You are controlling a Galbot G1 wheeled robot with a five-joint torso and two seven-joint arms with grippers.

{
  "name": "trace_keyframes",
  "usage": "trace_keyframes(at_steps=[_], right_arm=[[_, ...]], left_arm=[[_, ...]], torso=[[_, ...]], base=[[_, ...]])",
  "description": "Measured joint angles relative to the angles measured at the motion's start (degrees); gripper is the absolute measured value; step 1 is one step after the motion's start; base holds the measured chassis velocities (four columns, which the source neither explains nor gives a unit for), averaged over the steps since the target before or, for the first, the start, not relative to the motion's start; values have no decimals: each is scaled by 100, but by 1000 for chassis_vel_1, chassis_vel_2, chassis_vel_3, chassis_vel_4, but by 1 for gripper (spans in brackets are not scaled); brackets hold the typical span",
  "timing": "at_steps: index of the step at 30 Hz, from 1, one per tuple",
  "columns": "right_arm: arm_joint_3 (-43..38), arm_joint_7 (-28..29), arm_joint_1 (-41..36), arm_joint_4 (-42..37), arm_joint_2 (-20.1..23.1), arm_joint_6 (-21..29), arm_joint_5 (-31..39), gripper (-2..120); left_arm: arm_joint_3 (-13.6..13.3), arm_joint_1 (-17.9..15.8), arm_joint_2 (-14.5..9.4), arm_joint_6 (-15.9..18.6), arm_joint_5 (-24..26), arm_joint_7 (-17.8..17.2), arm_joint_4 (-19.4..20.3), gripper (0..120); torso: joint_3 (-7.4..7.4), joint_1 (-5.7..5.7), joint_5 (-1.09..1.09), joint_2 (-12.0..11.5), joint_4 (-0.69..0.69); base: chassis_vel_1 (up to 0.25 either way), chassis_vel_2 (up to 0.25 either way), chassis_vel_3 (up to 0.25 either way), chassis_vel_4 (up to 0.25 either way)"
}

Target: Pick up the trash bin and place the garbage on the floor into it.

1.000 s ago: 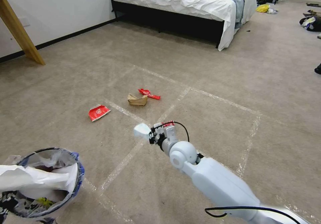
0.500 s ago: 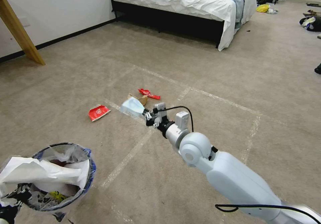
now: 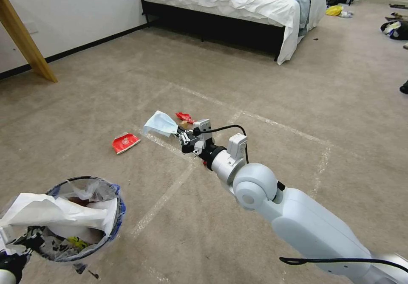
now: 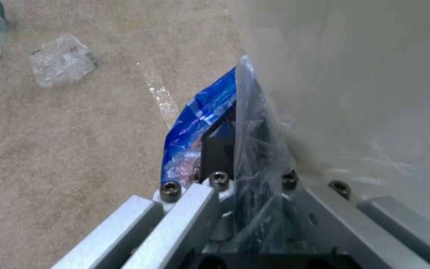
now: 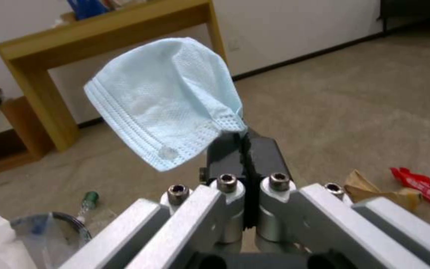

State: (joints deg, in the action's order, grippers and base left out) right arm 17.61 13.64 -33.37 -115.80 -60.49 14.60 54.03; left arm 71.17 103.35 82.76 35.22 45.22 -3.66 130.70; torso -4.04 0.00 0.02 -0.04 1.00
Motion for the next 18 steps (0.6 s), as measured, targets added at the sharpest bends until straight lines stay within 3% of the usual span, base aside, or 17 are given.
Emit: trace_keyframes(at_steps=[18], right_arm=[[287, -191, 297, -151, -104, -301, 95, 0]], left_arm=[[27, 172, 34, 3, -5, 5, 167, 1]], torso=[[0, 0, 0, 0, 0]], base=[[0, 0, 0, 0]])
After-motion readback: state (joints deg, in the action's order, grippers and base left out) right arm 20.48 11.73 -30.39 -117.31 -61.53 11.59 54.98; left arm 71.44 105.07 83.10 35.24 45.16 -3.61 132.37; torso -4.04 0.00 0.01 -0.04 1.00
